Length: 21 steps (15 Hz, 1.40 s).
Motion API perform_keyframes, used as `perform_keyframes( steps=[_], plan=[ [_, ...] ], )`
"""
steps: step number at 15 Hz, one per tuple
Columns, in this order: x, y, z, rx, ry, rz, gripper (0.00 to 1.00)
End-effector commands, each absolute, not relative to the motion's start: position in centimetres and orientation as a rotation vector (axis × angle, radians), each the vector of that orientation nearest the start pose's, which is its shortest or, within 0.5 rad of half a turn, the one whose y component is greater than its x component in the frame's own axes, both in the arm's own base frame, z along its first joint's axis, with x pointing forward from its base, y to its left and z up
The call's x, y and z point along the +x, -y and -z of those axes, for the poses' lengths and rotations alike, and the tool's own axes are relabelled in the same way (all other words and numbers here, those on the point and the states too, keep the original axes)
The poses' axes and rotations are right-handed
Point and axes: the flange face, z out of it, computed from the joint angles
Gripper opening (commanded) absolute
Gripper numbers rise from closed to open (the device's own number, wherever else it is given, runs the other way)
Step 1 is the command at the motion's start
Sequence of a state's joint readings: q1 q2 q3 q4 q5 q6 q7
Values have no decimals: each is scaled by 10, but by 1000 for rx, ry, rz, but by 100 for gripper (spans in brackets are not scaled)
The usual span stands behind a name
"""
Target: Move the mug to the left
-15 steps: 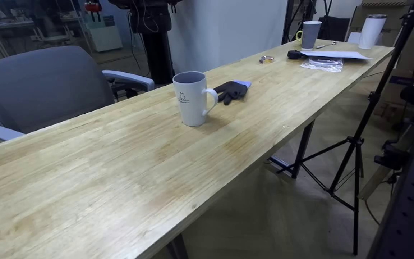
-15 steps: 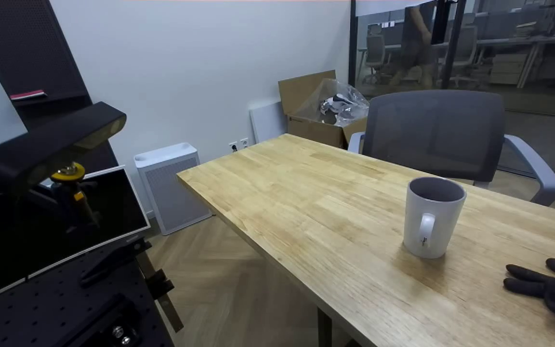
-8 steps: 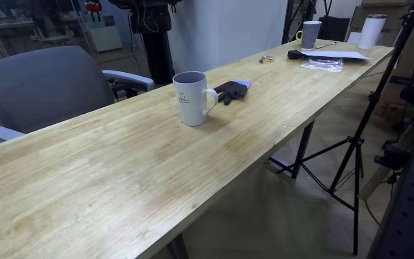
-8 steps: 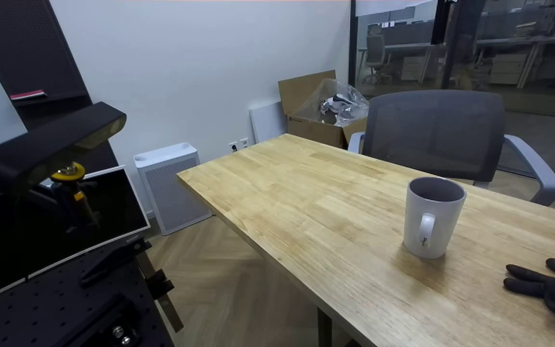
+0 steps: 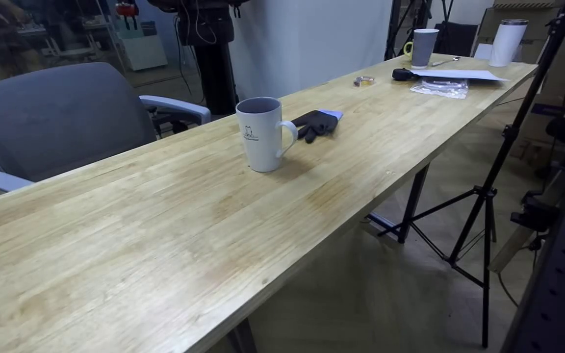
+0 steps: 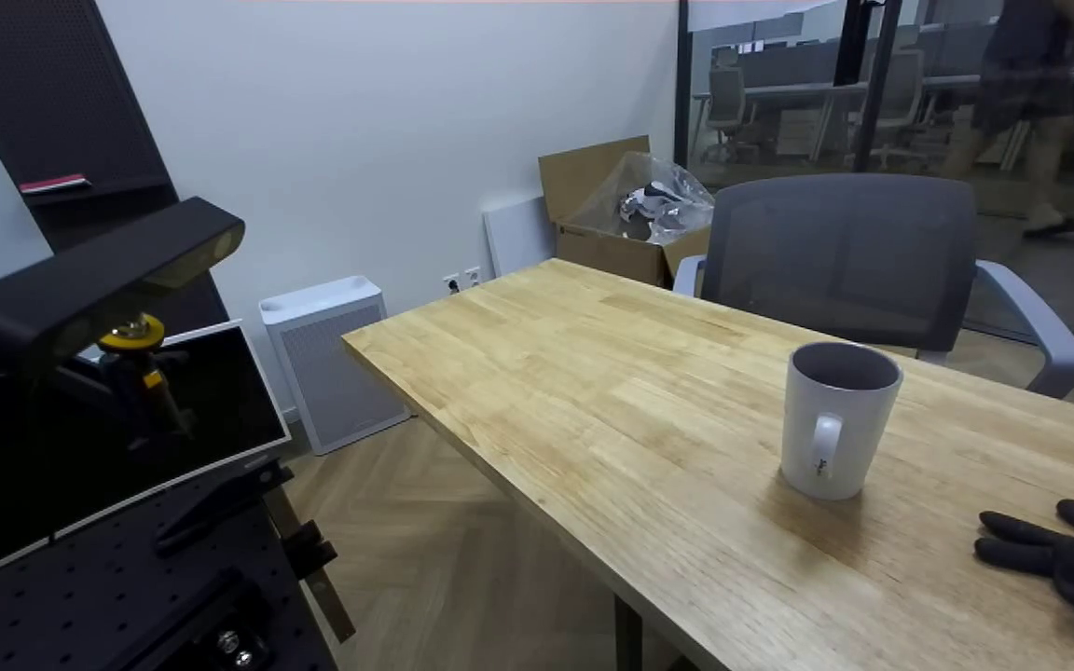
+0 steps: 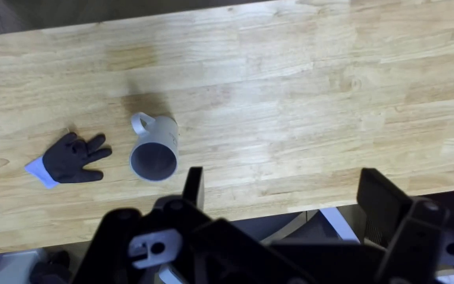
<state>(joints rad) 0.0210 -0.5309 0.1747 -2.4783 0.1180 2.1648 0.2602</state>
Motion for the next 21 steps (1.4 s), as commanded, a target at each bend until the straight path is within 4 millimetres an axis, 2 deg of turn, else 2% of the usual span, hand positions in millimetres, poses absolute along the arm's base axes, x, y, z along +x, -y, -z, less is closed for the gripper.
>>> perform_keyframes(
  steps=[1,8,13,17,21],
  plan=[
    [459,-77,-489,-3056,-205,257,100],
    [554,-59,-465,-3092,-255,183,100],
    [602,-48,-441,-3110,-274,124,100],
    [620,-36,-414,-3113,-306,40,100],
    [617,-25,-389,-3116,-330,-37,100]
  ],
)
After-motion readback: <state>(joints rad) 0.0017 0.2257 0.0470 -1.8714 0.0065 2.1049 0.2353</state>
